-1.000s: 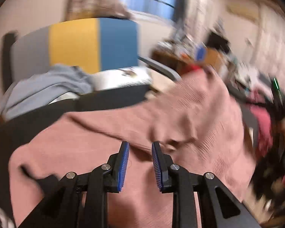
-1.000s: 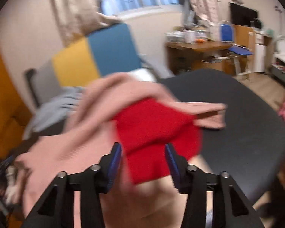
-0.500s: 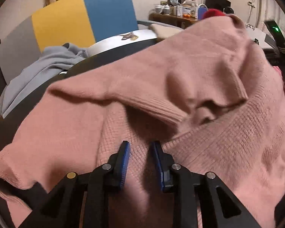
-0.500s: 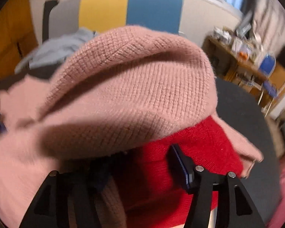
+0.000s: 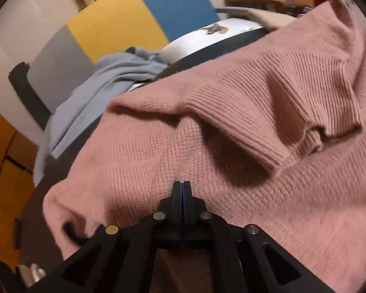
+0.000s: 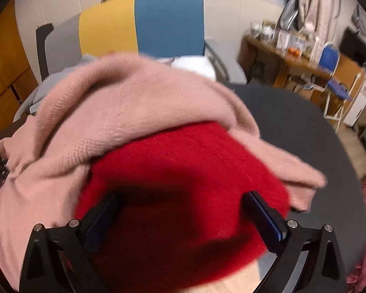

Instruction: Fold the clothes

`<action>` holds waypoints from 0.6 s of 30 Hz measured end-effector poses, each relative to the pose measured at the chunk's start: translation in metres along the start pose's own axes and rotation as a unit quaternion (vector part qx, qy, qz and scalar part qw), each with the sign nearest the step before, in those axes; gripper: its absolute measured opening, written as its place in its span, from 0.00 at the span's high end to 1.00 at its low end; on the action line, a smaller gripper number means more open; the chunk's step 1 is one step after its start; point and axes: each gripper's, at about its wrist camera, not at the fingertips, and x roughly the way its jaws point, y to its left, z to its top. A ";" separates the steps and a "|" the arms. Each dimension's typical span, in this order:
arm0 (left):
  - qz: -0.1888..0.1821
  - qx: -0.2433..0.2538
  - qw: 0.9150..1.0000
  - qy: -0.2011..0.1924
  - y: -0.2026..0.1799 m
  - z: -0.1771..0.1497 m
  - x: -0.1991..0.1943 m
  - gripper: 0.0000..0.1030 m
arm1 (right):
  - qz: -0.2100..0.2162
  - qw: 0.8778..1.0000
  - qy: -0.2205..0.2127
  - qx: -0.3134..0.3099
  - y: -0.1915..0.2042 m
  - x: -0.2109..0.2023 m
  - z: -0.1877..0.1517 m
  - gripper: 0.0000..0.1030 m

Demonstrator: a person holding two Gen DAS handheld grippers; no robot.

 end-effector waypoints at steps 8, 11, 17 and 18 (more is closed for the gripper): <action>0.078 -0.032 0.995 0.056 0.061 -0.030 0.011 0.98 | 0.035 0.999 -0.035 0.001 0.022 -0.040 -0.031 0.01; 0.078 -0.093 0.991 0.056 0.088 -0.039 -0.001 0.95 | 0.057 0.995 -0.050 -0.059 0.069 -0.042 -0.047 0.01; 0.071 -0.134 0.988 -0.026 0.098 -0.033 -0.057 0.87 | 0.043 0.979 -0.058 -0.193 0.159 0.001 -0.045 0.01; 0.060 -0.129 0.989 -0.038 0.095 -0.029 -0.064 0.87 | 0.036 0.975 -0.054 -0.213 0.173 0.009 -0.047 0.01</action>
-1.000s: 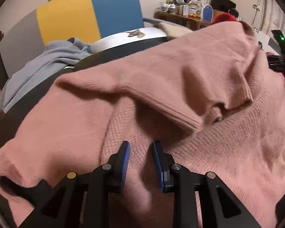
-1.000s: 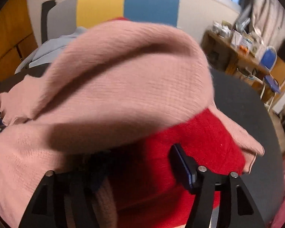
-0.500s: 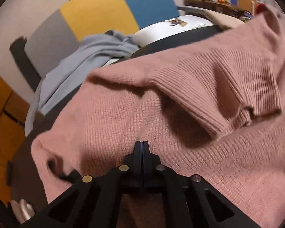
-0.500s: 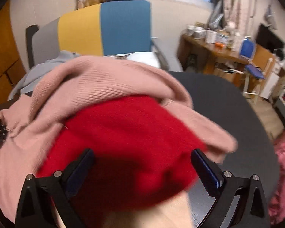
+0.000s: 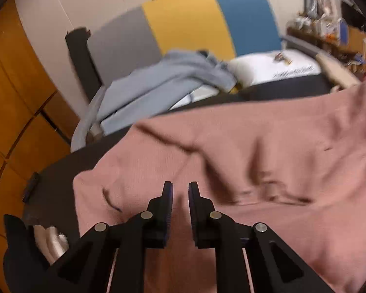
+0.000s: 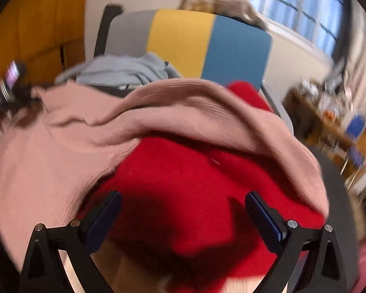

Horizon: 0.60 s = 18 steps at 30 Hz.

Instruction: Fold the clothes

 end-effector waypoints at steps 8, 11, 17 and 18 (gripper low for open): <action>-0.122 0.076 0.989 -0.014 -0.074 -0.023 -0.032 0.85 | -0.070 0.995 0.054 -0.050 -0.012 0.027 -0.033 0.00; -0.143 0.094 0.985 -0.008 -0.100 -0.042 -0.036 0.84 | -0.100 0.992 0.078 -0.027 -0.047 0.023 -0.046 0.00; -0.229 -0.016 0.973 0.011 -0.097 -0.067 -0.045 0.83 | -0.178 0.974 0.138 0.039 -0.131 0.011 -0.084 0.00; -0.234 -0.034 0.972 0.007 -0.091 -0.069 -0.050 0.83 | -0.190 0.969 0.148 0.052 -0.143 0.010 -0.091 0.00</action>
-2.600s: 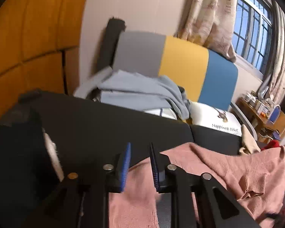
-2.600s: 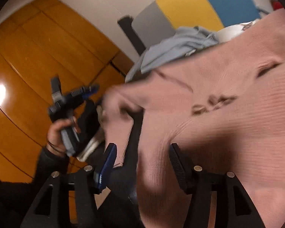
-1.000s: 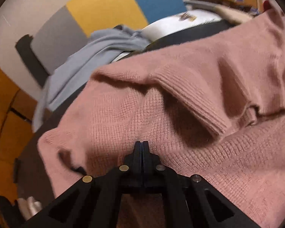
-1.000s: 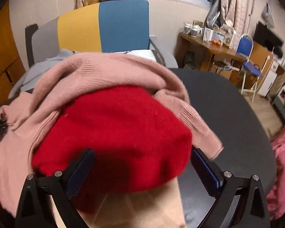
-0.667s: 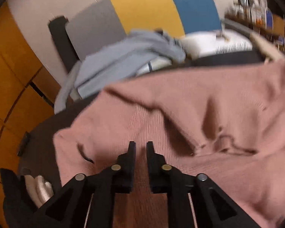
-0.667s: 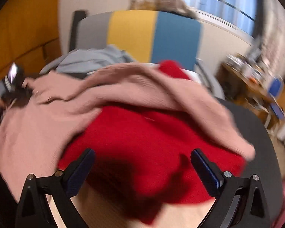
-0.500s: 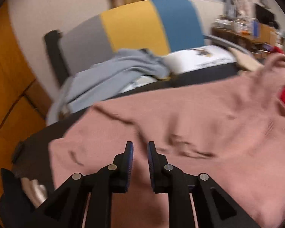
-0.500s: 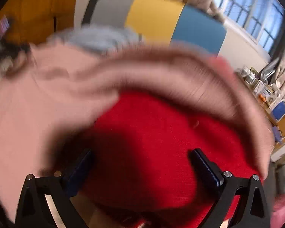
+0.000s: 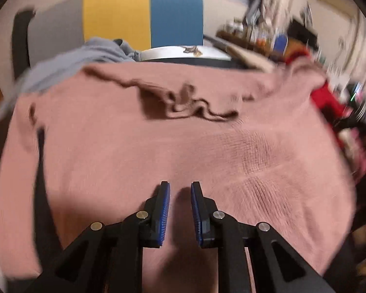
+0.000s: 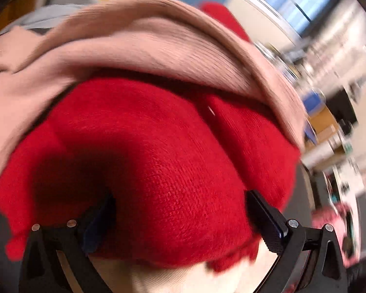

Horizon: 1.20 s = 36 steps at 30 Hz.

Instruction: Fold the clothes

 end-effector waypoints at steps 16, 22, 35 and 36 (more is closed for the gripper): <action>-0.088 -0.161 0.983 -0.021 0.074 -0.070 -0.057 0.75 | 0.215 0.969 -0.101 0.060 0.094 -0.123 -0.037 0.00; -0.123 -0.141 0.982 0.003 0.041 -0.079 -0.037 0.68 | 0.319 0.944 -0.086 -0.003 0.205 -0.146 -0.072 0.00; -0.227 -0.245 0.940 -0.069 0.063 -0.062 -0.074 0.97 | 0.294 0.954 -0.054 0.037 0.226 -0.123 -0.092 0.00; -0.235 -0.238 0.938 -0.091 0.065 -0.059 -0.094 0.97 | 0.298 0.952 -0.057 0.036 0.228 -0.124 -0.092 0.00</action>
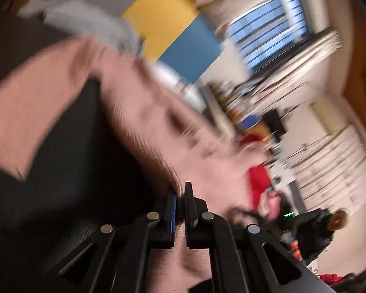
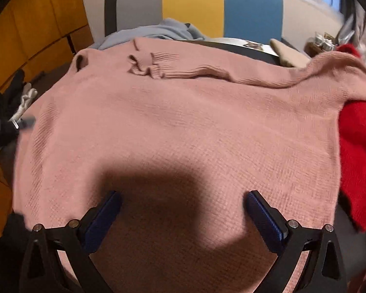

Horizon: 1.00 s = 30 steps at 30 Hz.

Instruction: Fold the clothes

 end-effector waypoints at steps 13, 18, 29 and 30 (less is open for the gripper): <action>0.123 -0.052 0.991 0.030 0.039 -0.031 -0.048 0.82 | 0.013 0.999 -0.008 -0.050 0.002 -0.001 -0.012 0.00; 0.083 -0.057 0.994 0.031 0.046 -0.037 -0.016 0.58 | 0.010 0.999 -0.019 -0.049 0.002 0.000 -0.014 0.00; 0.140 0.046 0.979 0.144 0.017 -0.050 0.010 0.84 | 0.003 0.998 -0.040 -0.040 0.002 0.001 -0.016 0.00; 0.172 0.050 0.976 0.125 0.020 -0.046 0.002 0.82 | 0.001 0.998 -0.043 -0.037 0.002 0.001 -0.017 0.00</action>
